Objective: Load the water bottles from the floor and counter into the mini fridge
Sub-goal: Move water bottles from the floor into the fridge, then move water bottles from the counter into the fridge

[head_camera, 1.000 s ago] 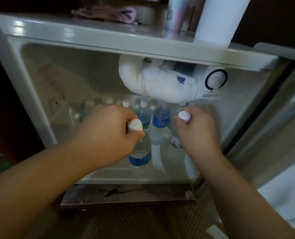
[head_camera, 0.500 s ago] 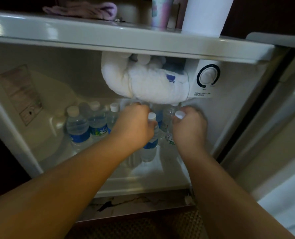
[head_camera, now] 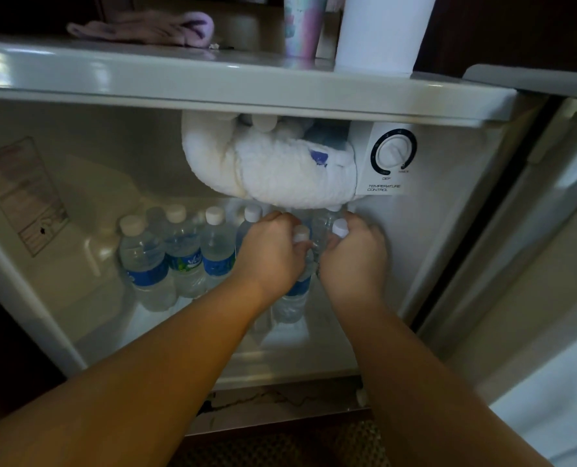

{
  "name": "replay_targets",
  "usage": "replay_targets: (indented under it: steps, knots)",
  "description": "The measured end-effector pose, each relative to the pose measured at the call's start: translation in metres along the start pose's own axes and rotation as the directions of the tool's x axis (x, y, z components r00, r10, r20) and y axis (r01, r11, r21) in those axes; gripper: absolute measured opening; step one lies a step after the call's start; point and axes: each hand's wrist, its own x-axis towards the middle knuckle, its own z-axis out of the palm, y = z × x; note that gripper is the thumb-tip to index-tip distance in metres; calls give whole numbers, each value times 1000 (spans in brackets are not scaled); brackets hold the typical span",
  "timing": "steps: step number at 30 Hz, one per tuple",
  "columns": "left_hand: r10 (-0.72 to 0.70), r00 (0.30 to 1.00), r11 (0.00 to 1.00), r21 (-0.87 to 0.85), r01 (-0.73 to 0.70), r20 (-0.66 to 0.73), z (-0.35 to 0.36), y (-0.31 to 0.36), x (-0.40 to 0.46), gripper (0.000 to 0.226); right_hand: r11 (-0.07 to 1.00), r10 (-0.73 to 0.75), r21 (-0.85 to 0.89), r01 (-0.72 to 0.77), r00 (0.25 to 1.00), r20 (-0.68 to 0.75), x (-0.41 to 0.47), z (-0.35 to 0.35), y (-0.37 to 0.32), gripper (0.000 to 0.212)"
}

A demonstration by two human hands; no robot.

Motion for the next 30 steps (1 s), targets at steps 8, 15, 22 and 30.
replay_targets:
  steps: [8, 15, 22, 30]
  knots:
    - [15, 999, 999, 33, -16, 28, 7, 7, 3, 28, 994, 65, 84, -74, 992, 106, -10, -9, -6, 49]
    - [-157, 976, 988, 16, 156, 153, -19, 13, -23, 60, 987, 145, 39, -158, 963, 226, -32, -22, -20, 79]
    - [-417, 890, 903, -25, 428, 187, -155, 82, -97, 43, 997, 46, 34, -68, 889, 456, -111, -161, -100, 57]
    - [-432, 901, 899, -67, 433, 36, -435, 281, -96, 25, 951, -303, 145, 272, 910, 283, -50, -455, -276, 57]
